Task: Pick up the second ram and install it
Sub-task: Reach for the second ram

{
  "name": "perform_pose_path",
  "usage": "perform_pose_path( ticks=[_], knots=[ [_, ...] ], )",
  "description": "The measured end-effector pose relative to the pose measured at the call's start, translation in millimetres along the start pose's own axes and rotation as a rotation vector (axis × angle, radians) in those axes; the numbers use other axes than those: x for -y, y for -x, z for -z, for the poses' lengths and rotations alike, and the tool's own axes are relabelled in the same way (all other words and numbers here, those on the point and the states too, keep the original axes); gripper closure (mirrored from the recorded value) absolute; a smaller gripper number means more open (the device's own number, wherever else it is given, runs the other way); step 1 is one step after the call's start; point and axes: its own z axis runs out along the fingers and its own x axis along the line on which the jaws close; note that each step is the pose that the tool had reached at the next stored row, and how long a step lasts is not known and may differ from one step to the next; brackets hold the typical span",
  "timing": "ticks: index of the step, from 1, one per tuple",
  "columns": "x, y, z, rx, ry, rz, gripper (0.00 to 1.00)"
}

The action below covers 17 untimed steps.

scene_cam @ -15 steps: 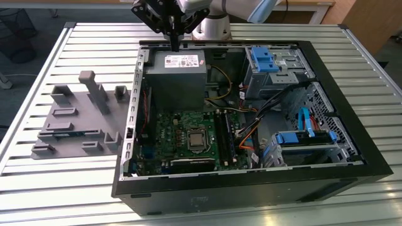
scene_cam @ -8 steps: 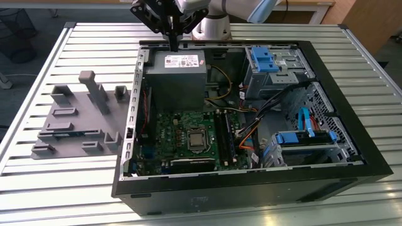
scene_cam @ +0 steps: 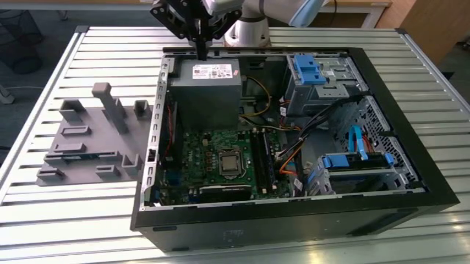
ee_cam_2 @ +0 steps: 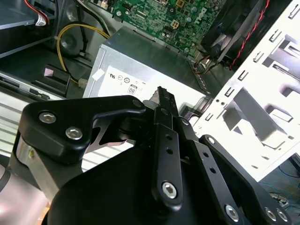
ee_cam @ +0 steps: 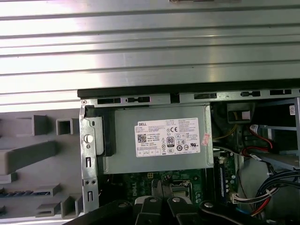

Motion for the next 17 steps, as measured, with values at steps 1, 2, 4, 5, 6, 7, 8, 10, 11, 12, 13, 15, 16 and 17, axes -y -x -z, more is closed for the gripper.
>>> perform_pose_path(
  ticks=[1,2,4,5,6,7,8,10,11,12,13,15,16,17],
  knots=[
    [0.0,-0.3,0.0,0.0,0.0,0.0,0.89],
    [0.0,-0.5,0.0,0.0,0.0001,0.0,0.89],
    [0.1,-1.0,-0.1,0.0,0.0001,0.0,0.89],
    [0.1,-1.3,-0.1,0.0,-0.0001,0.0,0.89],
    [0.1,-1.6,-0.2,0.0,0.0,0.0,0.89],
    [0.2,-1.9,-0.2,0.0,0.0,0.0,0.89],
    [0.2,-2.1,-0.2,0.0,0.0,0.0,0.89],
    [0.2,-2.5,-0.3,0.0,0.0,0.0,0.89],
    [0.2,-2.7,-0.3,0.0,0.0,0.0,0.89],
    [0.2,-3.0,-0.3,0.0,0.0,0.0,0.89],
    [0.3,-3.4,-0.4,0.0,0.0,0.0,0.89],
    [0.4,-4.3,-0.5,0.0,0.0,0.0,0.89],
    [0.4,-4.7,-0.5,0.0,0.0,0.0,0.89],
    [0.4,-5.2,-0.6,0.0,0.0001,0.0,0.89]
  ],
)
